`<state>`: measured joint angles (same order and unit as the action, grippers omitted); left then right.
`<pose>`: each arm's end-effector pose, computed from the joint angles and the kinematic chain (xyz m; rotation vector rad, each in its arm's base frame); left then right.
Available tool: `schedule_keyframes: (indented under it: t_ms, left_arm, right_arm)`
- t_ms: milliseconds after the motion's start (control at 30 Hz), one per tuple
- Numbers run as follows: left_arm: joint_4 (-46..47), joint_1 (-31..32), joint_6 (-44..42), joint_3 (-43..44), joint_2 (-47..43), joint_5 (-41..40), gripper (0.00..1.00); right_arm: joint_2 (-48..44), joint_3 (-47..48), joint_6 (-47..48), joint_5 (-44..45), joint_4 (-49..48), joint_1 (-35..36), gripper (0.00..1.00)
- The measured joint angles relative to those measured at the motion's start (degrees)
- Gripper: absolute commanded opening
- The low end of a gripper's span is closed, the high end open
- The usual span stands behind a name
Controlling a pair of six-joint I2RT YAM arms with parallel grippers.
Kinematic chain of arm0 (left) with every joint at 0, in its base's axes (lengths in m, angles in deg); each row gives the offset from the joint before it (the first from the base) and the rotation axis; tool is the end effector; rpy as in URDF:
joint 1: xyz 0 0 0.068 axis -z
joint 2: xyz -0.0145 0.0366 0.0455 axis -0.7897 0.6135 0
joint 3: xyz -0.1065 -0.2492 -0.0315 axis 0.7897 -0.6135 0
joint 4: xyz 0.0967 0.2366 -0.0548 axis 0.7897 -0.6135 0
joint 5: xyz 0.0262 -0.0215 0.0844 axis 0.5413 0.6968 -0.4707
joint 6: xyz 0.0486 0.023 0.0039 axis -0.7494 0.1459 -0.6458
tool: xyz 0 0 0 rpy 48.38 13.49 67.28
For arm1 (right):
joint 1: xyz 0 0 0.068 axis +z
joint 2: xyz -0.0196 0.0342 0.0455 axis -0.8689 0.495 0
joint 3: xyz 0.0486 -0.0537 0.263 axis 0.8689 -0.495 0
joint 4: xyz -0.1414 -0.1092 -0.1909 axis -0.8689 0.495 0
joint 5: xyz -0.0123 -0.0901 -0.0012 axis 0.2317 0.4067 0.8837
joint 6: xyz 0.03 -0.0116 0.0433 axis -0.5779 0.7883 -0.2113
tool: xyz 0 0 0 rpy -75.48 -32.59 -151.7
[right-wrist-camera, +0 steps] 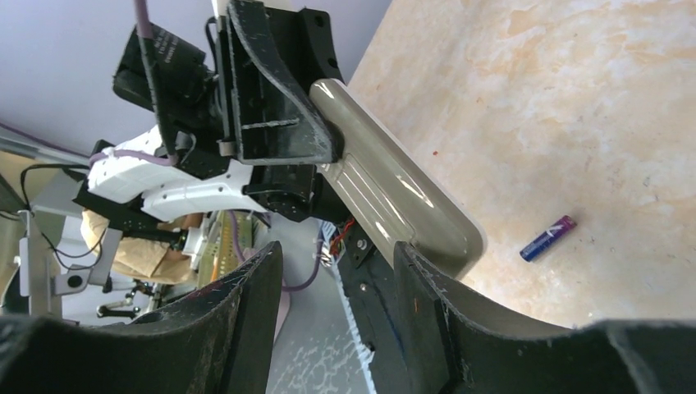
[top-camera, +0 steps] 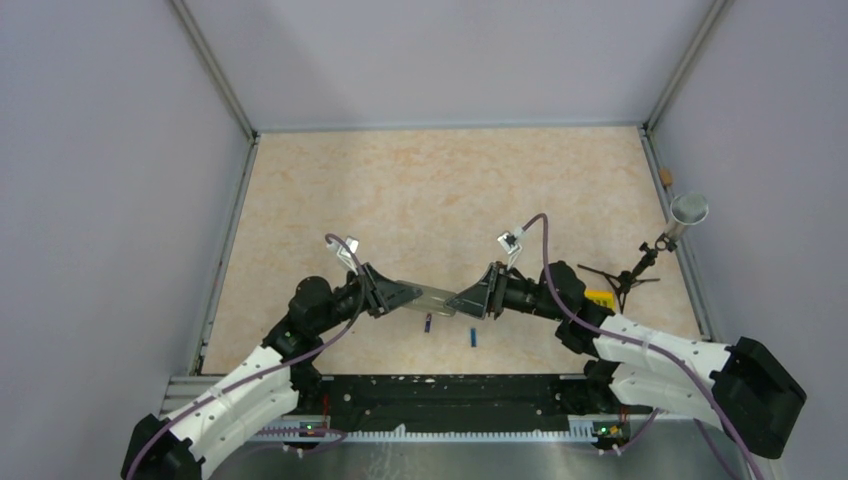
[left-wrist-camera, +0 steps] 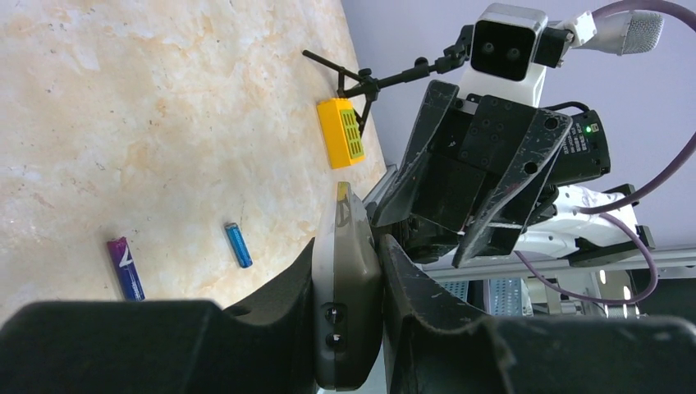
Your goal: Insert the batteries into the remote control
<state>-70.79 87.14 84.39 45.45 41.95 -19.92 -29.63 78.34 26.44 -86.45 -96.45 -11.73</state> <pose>0.1226 -0.1028 0.2157 -0.1374 1.9363 -1.5744 0.1279 0.1664 0.2266 -0.2542 1.9145 1.6465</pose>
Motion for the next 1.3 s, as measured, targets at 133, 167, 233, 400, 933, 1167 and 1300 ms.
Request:
schedule_keyframes:
  t_ms: [133,167,233,400,933,1167,1300]
  left_arm:
    - [-0.63,0.00,-0.20,0.35,-0.09,-0.24,0.00]
    - [-0.87,0.00,-0.28,0.46,-0.09,-0.39,0.00]
    - [-1.27,0.00,-0.55,0.59,-0.07,-0.50,0.00]
    - [-1.77,0.00,-0.68,0.70,-0.07,-0.66,0.00]
    - [-2.45,-0.02,-1.16,0.76,0.44,-1.33,0.00]
    - [-2.60,-0.09,-1.53,0.79,0.42,-1.79,0.00]
    - [-2.73,-0.17,-1.81,0.79,0.42,-2.21,0.00]
  right_arm:
    - [-0.33,0.39,1.07,1.01,3.48,0.00,0.51]
    - [-0.33,0.44,1.29,1.14,4.09,0.00,0.51]
    - [-0.33,0.46,1.44,1.27,4.50,0.00,0.51]
    - [-0.17,0.83,1.81,1.62,5.49,0.00,0.51]
    - [2.80,2.40,1.92,2.05,5.95,0.72,0.51]
    - [3.21,4.00,3.23,4.68,9.01,1.99,0.51]
    - [3.76,5.18,3.96,6.56,10.80,2.78,0.51]
